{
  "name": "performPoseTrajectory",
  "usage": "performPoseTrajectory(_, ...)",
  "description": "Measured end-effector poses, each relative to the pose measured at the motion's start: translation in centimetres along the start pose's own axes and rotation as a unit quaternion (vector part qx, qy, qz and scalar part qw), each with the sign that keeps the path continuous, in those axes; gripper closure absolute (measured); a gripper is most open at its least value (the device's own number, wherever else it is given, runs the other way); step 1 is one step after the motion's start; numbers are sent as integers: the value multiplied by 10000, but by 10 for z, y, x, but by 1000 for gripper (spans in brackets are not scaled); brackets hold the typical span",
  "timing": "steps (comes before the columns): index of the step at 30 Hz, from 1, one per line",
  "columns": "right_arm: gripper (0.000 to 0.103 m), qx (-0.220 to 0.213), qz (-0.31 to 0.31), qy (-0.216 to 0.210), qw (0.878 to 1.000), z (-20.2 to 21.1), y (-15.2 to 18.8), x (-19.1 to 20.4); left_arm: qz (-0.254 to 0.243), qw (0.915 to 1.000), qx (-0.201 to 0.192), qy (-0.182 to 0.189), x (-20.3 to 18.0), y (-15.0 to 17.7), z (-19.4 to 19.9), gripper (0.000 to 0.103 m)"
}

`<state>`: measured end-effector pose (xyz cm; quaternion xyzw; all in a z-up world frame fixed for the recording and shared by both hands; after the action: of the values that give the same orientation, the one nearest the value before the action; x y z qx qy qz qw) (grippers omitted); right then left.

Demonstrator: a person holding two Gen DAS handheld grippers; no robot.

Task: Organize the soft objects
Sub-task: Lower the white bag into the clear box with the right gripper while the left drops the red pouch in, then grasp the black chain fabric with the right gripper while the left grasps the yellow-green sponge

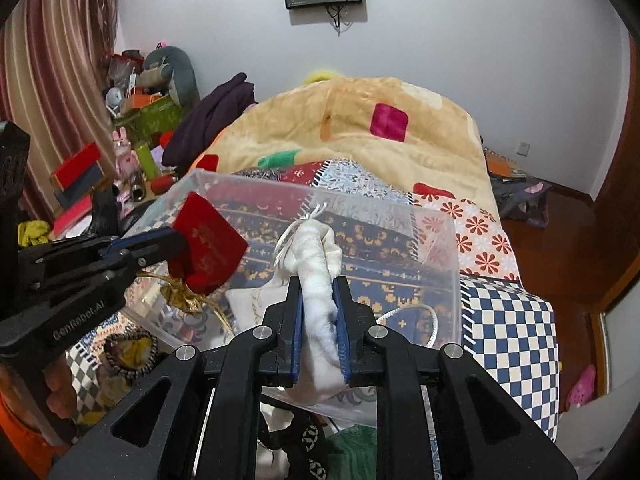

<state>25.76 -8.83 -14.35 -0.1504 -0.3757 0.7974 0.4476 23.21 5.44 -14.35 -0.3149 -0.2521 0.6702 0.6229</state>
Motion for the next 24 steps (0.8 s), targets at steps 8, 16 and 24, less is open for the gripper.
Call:
performPoseTrajectory(8,50,17,153,202,9997,4,1,-1,-65,10000,59,48,-5,5,5,85)
performPoseTrajectory(16,27,-455,77,242,9986,45,-5,-7,-60,9992,-383,-22,0,0,46,41)
performPoseTrajectory(24,21,-861,-132,190,9960,87,4,-6,-189,9973,-696,-95,-3,12,90,21)
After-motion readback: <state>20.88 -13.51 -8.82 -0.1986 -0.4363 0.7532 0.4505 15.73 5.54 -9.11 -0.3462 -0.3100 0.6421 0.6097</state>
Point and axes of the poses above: each gripper's, at about its wrist camera, not at the fingertips, and z roughly against the way its jaws point, x to its left, y to its underside, the point moved 5 cm from there along -z, roughly the way its jaws point
